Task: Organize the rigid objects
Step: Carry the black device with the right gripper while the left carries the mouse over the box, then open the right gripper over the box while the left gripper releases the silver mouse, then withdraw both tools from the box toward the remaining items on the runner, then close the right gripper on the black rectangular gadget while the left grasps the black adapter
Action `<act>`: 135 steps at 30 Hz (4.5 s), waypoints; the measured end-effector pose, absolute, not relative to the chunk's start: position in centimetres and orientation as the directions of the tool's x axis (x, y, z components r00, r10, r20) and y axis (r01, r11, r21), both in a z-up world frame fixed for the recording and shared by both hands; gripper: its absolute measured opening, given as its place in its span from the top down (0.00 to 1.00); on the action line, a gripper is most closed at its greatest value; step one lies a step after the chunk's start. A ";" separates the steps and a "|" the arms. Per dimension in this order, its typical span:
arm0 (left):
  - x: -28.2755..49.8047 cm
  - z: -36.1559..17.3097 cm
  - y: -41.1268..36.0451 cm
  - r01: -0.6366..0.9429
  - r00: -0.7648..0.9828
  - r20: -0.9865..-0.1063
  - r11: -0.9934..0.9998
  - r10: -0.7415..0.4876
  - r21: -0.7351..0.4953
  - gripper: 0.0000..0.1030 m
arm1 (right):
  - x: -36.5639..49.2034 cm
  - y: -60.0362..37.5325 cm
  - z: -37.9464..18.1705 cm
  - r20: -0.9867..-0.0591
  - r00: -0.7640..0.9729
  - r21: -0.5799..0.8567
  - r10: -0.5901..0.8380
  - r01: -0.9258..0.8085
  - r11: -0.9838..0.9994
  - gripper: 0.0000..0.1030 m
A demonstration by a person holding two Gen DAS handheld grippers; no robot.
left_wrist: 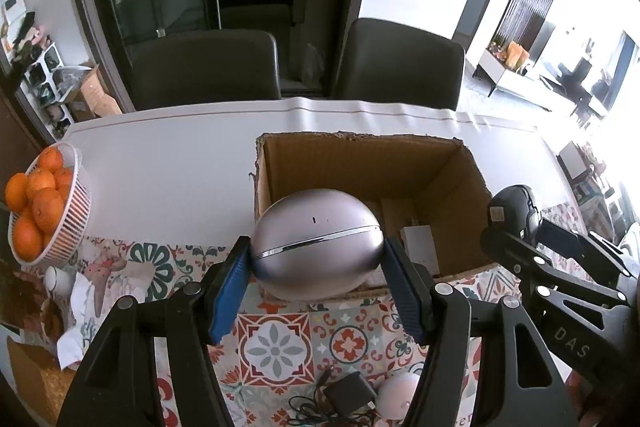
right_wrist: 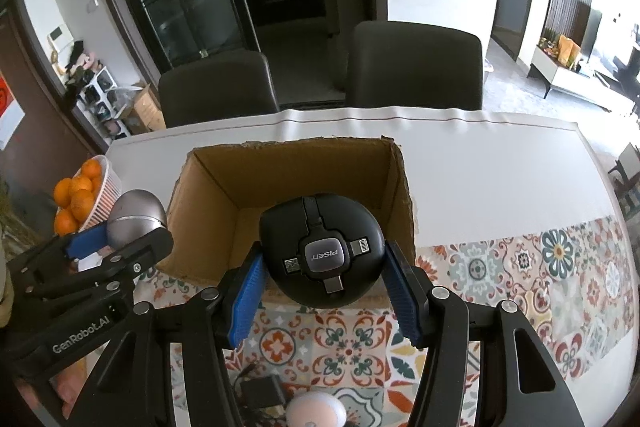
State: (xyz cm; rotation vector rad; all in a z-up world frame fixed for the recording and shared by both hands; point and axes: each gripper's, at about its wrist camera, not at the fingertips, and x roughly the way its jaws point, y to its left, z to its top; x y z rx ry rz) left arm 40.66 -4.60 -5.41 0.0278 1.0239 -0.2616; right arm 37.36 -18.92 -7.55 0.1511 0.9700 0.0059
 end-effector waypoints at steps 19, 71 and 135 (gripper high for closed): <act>47.5 -9.2 -6.1 0.225 0.366 -0.914 0.970 -0.174 -0.095 0.38 | 44.7 -19.8 -11.2 -0.891 0.441 0.129 0.112 0.009 0.992 0.44; 36.6 -5.8 -3.8 0.185 0.427 -0.892 0.980 -0.146 -0.072 0.26 | 35.0 -19.6 -8.0 -0.855 0.514 0.115 0.071 0.056 0.992 0.36; 26.3 -18.8 -6.4 0.824 0.181 -0.941 0.567 -0.285 -0.014 0.32 | 15.8 -16.7 -23.2 -0.907 0.421 0.288 0.010 0.604 0.743 0.36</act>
